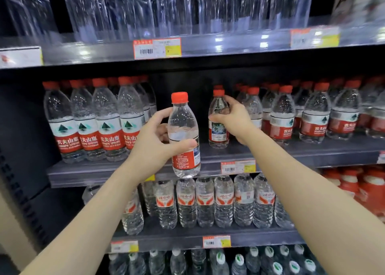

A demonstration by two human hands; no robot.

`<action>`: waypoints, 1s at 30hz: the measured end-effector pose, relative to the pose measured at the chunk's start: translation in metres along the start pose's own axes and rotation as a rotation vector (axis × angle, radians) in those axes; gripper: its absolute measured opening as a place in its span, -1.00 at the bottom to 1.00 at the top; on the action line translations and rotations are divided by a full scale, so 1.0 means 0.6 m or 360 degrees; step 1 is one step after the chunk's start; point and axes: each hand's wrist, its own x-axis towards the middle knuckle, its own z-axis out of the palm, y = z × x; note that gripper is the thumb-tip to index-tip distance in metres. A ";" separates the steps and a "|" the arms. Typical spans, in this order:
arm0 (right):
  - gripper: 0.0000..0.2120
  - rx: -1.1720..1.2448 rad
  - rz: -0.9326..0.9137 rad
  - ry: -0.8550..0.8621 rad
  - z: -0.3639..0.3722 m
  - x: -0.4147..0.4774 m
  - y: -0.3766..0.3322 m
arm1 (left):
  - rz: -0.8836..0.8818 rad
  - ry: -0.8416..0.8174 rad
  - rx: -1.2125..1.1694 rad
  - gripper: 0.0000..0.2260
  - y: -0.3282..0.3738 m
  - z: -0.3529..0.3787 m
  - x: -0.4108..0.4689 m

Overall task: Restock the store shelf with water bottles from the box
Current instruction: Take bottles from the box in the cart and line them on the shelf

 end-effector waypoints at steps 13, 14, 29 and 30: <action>-0.16 -0.0204 -0.0002 0.0290 0.034 -0.027 0.036 | 0.0031 0.0101 0.0068 -0.27 -0.022 0.006 -0.015; -0.17 -0.0210 0.0011 0.0302 0.033 -0.025 0.035 | 0.0032 0.0110 0.0057 -0.27 -0.022 0.006 -0.015; -0.29 -0.0209 0.0156 0.0495 0.067 0.013 0.028 | -0.0004 0.0083 0.0047 -0.33 -0.019 0.006 0.001; -0.30 -0.0223 0.0160 0.0489 0.066 0.015 0.029 | -0.0009 0.0080 0.0045 -0.33 -0.020 0.005 0.002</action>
